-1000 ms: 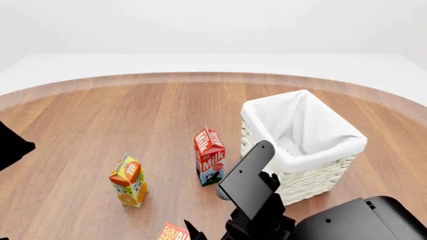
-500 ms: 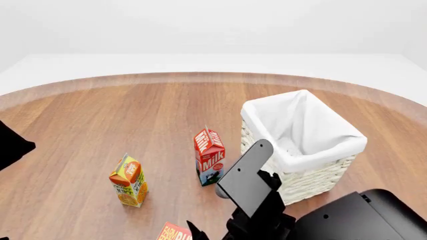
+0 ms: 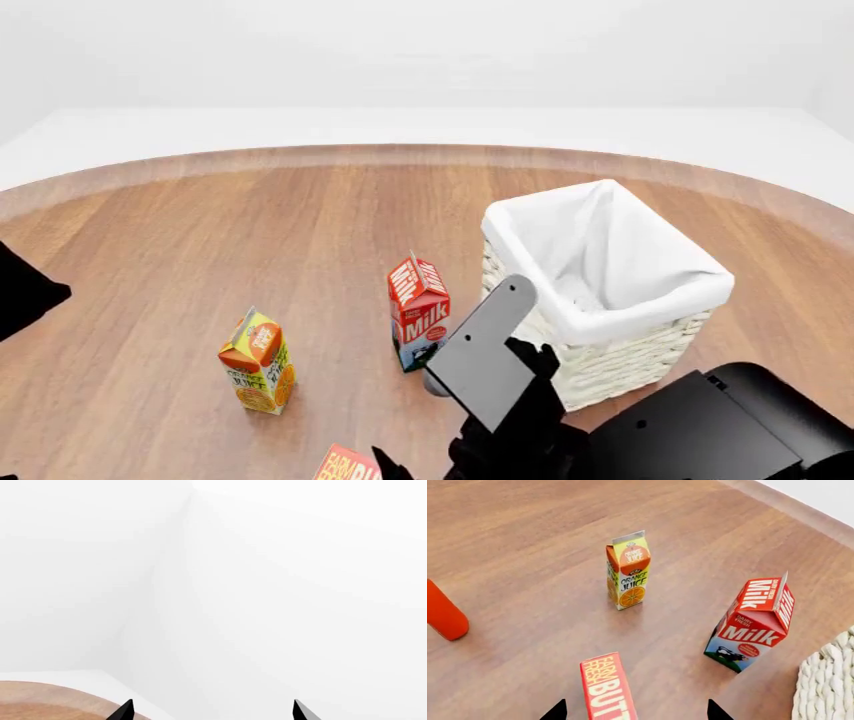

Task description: Pick up the cream cheese box and the butter, and put them in the basket.

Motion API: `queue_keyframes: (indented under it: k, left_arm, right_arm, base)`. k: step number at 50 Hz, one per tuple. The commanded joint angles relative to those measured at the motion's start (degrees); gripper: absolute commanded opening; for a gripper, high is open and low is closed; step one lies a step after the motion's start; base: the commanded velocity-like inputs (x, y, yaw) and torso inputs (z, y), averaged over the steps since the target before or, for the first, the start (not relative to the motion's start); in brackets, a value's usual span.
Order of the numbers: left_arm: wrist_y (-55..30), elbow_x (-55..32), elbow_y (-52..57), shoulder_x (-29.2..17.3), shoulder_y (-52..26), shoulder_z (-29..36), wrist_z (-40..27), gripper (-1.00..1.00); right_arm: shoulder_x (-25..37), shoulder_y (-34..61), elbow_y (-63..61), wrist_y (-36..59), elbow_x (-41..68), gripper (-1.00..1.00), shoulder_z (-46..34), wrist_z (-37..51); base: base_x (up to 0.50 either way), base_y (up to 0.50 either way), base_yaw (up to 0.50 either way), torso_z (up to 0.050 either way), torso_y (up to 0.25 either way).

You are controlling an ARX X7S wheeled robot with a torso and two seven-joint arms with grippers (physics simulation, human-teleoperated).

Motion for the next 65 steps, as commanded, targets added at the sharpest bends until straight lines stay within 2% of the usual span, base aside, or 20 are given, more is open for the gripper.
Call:
queue_keyframes:
  k: [1,28,65]
  left_arm:
    - [0.1,0.0,-0.1,-0.1,-0.1,0.1,0.0,1.0]
    - [0.5,-0.1,-0.3,-0.2,0.1,0.0,0.1,1.0]
    - [0.6,-0.2,-0.2,-0.4,0.2,0.2,-0.3,1.0]
  right_arm:
    - [-0.4,1.6,1.4,0.5,0.3,1.0,-0.9,-0.8]
    - [-3.7,5.6,10.4,3.3,-4.0,1.0,-5.1,-4.9]
    - [-7.5,7.1,15.1,4.7,-9.6,1.0,-10.0,-10.4]
  base:
    - [0.0,0.0,0.0,0.0,0.0]
    - [0.0,0.0,0.0,0.0,0.0]
    - [0.0,0.0,0.0,0.0,0.0]
